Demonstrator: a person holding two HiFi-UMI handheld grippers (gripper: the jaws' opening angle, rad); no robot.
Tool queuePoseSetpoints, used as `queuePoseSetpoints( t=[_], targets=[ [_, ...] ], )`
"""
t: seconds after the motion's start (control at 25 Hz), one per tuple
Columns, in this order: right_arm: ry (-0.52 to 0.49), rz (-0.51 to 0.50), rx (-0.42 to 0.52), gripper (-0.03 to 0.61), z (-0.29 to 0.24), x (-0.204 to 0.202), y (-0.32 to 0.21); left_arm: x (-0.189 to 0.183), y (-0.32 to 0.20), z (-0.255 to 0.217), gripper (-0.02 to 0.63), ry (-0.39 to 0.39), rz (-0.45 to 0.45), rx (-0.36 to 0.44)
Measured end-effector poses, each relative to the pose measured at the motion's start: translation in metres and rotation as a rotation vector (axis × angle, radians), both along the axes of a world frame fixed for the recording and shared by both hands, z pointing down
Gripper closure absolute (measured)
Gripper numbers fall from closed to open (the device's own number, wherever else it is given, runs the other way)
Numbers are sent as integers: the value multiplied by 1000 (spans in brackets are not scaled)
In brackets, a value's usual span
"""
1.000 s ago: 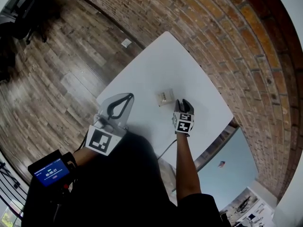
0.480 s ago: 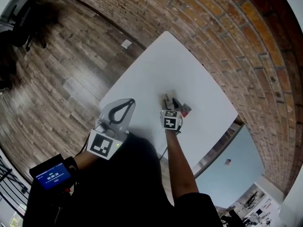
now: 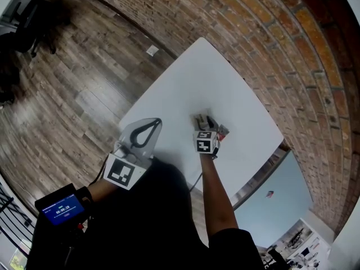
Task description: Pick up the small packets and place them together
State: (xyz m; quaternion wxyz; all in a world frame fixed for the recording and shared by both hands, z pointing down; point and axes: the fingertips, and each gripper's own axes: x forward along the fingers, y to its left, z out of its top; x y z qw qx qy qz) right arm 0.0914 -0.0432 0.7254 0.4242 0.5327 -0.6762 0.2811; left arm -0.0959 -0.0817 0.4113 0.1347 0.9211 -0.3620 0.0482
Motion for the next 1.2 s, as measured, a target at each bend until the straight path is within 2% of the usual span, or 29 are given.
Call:
queuePoseSetpoints(
  t=[0.16,0.36,0.44,0.56,0.64,0.8,0.88,1.04,1.2],
  targets=[
    [61,-186,-6,368,1,-1,4,6,2,1,614,0,17,-2],
    [21,-272,3,367,-1,3,6,15,9,1,614,-5,43,4],
    [-13,-254,47,364,-10,7,4,17,10,0,614,-5,36,0],
    [-55,-171,139,365,-33,15,0,14,4,0,614,-4,3,-6],
    [-56,-145,159,365,-39,17,2,14,1,-1,614,-6,-10,1],
    [-72,-128,116,362,-25,13,8,17,4,1,614,-10,-10,3],
    [-87,-119,90,336,-18,13,6,20,9,5,614,-10,6,-13],
    [-74,-133,53,334,-3,19,4,27,18,16,614,-16,28,-57],
    [-69,-117,45,333,3,31,14,30,19,18,614,-24,29,-54]
  ],
)
